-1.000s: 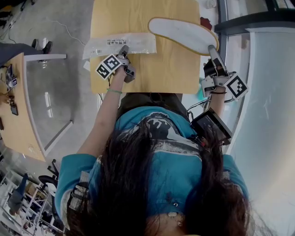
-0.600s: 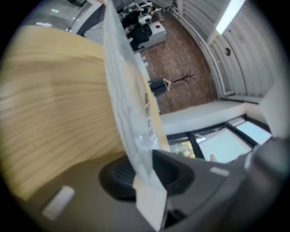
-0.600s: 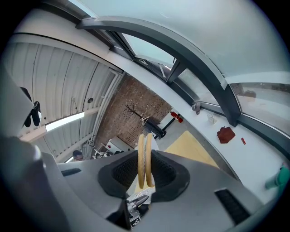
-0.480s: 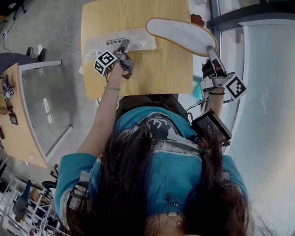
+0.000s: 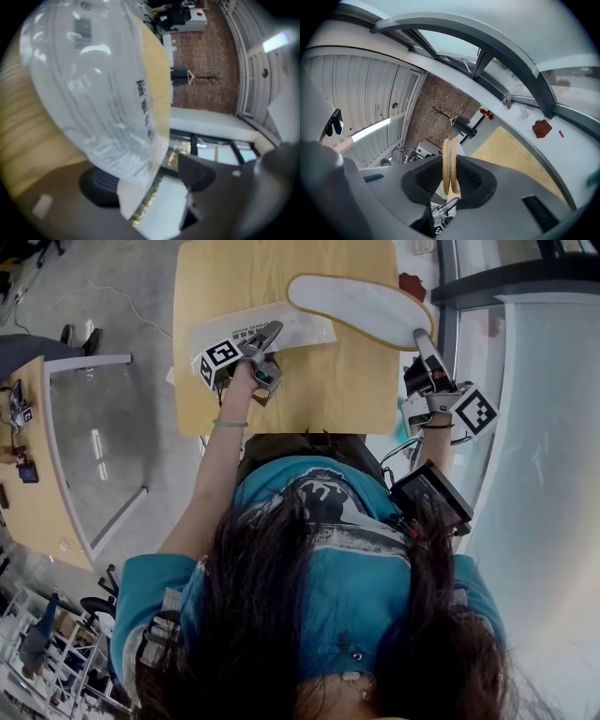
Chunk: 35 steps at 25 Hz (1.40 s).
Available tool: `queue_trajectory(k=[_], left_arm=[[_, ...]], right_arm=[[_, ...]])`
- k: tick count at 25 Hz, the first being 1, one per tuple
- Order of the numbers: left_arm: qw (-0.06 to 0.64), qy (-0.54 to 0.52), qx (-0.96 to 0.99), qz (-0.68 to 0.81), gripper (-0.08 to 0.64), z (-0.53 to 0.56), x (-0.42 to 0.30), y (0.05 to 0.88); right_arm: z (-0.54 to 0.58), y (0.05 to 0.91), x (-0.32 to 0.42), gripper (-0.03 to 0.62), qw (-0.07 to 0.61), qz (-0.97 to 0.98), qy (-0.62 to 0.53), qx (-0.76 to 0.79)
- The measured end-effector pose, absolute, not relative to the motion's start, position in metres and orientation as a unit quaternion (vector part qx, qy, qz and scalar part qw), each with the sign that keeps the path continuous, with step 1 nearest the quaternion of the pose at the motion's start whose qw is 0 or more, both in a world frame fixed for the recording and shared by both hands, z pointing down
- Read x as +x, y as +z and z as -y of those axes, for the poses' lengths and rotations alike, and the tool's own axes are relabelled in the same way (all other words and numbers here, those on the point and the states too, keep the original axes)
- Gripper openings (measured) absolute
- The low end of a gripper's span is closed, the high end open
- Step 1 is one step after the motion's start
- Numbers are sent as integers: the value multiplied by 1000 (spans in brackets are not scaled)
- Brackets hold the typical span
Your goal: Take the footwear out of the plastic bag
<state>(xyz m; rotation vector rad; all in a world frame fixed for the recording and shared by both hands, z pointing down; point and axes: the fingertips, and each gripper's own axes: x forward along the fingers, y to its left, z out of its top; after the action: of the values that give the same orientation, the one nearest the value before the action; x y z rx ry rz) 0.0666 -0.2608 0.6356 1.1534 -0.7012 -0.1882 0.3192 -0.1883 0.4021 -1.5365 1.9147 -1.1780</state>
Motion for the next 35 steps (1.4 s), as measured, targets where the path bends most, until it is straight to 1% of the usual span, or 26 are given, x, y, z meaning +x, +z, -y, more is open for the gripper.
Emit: queue_trajectory(k=[5, 11, 17, 19, 21, 24, 30, 32, 33, 35], left_arm=[[777, -139, 545, 283, 357, 260, 72, 615], [759, -133, 583, 259, 357, 253, 71, 612], [762, -148, 572, 264, 357, 246, 54, 614], [764, -146, 569, 268, 358, 245, 39, 617], [764, -141, 566, 276, 357, 245, 31, 620], [764, -133, 560, 294, 357, 241, 37, 631], [783, -85, 520, 332, 321, 228, 23, 643], [786, -71, 515, 335, 372, 225, 17, 638], [786, -67, 517, 333, 380, 224, 15, 634], [780, -64, 530, 328, 382, 221, 12, 623]], right_arm=[[210, 440, 288, 77, 258, -655, -490, -514], [229, 493, 245, 77, 304, -595, -582, -463], [232, 548, 206, 77, 336, -511, -665, -428], [228, 566, 188, 77, 318, -500, -679, -433], [221, 583, 174, 78, 283, -499, -688, -444], [210, 603, 177, 78, 262, -489, -696, -455], [199, 633, 175, 80, 155, -517, -664, -518], [197, 638, 173, 80, 104, -537, -638, -541], [196, 640, 172, 82, 84, -548, -624, -551], [196, 641, 172, 83, 75, -548, -616, -561]])
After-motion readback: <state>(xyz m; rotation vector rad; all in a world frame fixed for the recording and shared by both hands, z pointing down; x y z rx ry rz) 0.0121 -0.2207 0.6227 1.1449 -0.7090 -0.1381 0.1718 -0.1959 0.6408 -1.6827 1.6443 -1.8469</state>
